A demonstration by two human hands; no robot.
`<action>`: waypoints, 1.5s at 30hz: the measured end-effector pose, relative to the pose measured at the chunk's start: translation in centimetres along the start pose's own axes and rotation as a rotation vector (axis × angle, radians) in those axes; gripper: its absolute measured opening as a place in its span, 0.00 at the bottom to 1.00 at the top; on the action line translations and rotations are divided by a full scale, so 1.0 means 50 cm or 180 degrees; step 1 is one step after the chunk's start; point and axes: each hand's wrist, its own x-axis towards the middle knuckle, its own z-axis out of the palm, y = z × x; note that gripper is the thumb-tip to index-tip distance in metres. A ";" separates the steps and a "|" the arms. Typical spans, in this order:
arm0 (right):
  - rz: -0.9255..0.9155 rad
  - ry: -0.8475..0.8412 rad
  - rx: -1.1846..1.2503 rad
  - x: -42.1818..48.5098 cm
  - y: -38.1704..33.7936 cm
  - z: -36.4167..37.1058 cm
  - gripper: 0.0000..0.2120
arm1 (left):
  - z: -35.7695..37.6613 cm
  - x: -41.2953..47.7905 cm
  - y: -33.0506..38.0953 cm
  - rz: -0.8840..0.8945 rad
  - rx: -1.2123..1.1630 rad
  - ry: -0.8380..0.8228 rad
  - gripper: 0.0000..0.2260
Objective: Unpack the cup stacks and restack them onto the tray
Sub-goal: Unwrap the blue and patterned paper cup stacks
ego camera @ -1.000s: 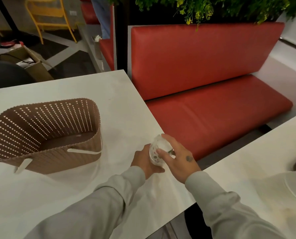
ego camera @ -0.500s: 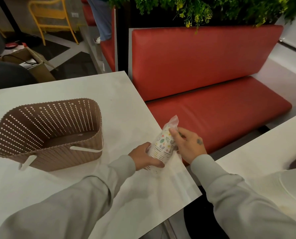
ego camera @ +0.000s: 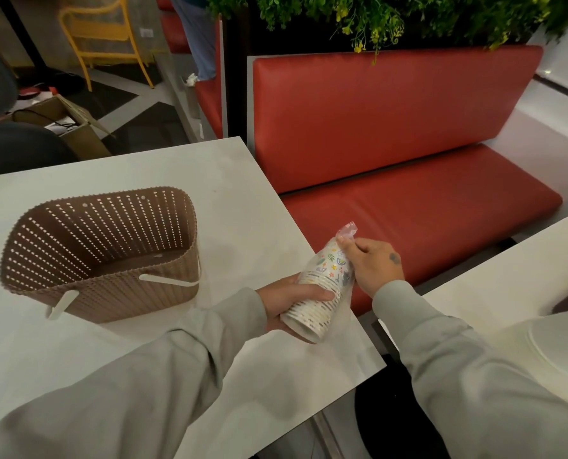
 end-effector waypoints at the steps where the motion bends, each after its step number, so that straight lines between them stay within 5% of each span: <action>1: 0.0006 0.0028 0.0026 -0.002 0.002 -0.001 0.27 | 0.002 0.000 0.002 -0.0016 -0.0014 -0.0022 0.26; 6: -0.0004 -0.0022 -0.0188 -0.005 0.017 -0.002 0.20 | 0.014 -0.004 0.005 -0.0042 -0.0320 -0.0187 0.13; 11: -0.0063 -0.0332 -0.0193 -0.017 0.023 0.001 0.11 | 0.017 -0.001 0.007 0.0093 -0.0656 -0.0207 0.19; 15: -0.0022 -0.0480 0.0024 -0.021 0.025 0.014 0.11 | 0.014 0.003 0.007 0.0021 -0.0581 -0.0110 0.12; 27: -0.0221 -0.0577 0.0076 -0.012 0.025 0.026 0.08 | 0.014 0.014 0.015 0.0369 -0.0112 0.0369 0.26; 32: 0.0058 -0.1029 0.0341 -0.023 0.022 0.026 0.18 | 0.023 0.011 0.017 0.0424 -0.0291 0.0294 0.28; 37: 0.0086 -0.1214 0.0768 -0.039 0.023 0.026 0.19 | 0.029 0.002 0.015 0.0248 -0.0661 0.0132 0.15; 42: 0.0116 -0.1462 0.0960 -0.040 0.038 0.021 0.39 | 0.016 -0.008 0.032 0.0143 -0.1049 0.0084 0.20; 45: 0.0126 -0.1474 0.1158 -0.035 0.048 0.018 0.36 | 0.000 -0.011 0.021 0.0203 -0.1151 -0.0166 0.18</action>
